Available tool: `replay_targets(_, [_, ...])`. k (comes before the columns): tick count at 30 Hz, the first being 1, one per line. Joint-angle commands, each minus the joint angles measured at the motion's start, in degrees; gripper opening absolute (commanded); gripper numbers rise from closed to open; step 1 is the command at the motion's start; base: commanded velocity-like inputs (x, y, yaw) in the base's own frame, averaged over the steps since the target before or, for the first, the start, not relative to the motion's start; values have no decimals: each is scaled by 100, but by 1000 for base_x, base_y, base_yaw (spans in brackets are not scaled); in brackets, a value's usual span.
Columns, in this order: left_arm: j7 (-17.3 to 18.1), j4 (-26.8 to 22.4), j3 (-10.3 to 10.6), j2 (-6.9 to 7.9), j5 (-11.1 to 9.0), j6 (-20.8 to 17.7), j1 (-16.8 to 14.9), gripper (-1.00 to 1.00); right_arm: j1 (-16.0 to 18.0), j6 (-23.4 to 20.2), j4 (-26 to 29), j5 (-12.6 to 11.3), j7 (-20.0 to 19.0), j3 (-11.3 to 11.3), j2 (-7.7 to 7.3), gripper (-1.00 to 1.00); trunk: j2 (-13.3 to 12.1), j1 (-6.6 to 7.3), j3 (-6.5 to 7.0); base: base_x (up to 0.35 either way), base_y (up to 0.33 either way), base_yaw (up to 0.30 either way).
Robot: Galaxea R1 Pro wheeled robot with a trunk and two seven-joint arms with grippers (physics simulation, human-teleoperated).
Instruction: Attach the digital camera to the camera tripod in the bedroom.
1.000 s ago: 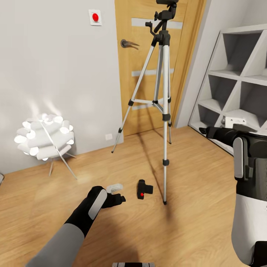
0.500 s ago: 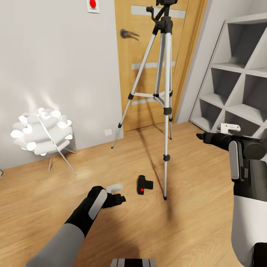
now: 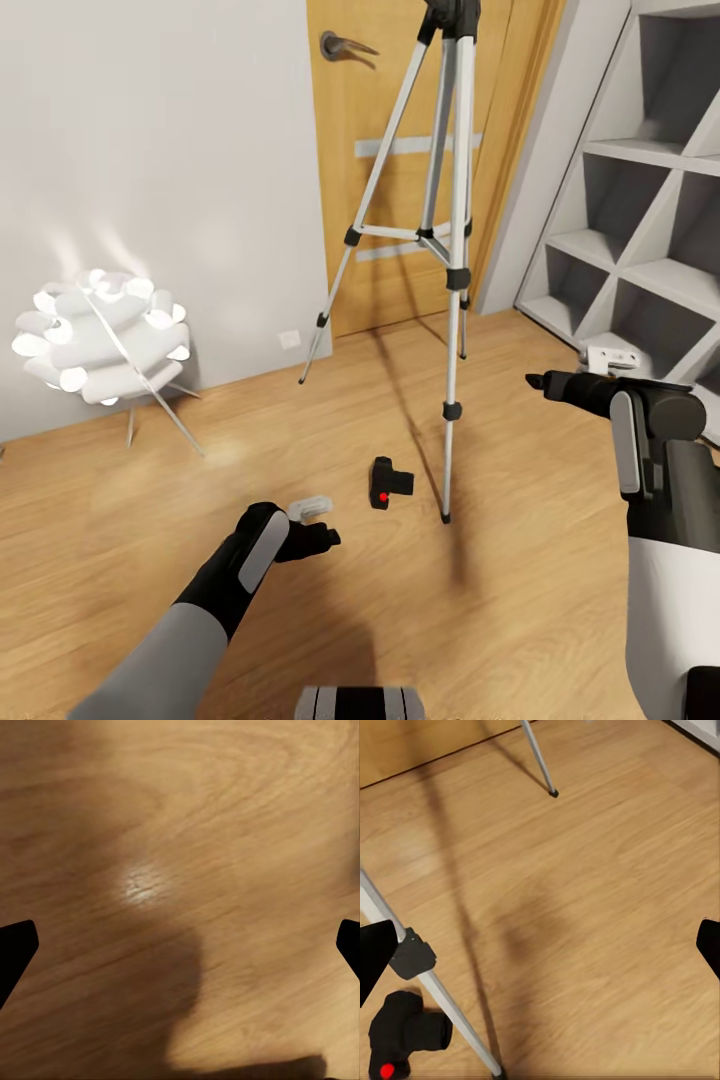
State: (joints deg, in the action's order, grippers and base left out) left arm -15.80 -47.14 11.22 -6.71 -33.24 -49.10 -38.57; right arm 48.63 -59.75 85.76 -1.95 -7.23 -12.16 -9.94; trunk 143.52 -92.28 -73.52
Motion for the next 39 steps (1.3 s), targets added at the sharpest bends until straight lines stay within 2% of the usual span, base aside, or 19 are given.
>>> replay_targets(1, [-54,-6,11,2,-61,-12,-2,100,1,-25,2,-18,-9,-6,0,100,4,-1,-27,0,0,0])
replay_targets(16, [-37,-18,15,3,-51,-14,-7,100,-17,-25,-12,-18,-11,-6,40,100,24,-40,-360,0,0,0])
replay_targets(21, [-21,-65,13,4,-47,-24,-33,100,-18,-25,-14,-17,-9,-6,47,100,24,-40,-360,0,0,0])
replay_targets(30, [-3,-763,14,17,-51,-218,-102,100,-19,-25,-15,-16,-8,-6,54,100,24,-40,-360,0,0,0])
replay_targets(39, [1,-1057,30,17,-37,-360,-238,100,-20,-25,-15,-17,-7,-6,56,100,24,-40,-360,64,0,0])
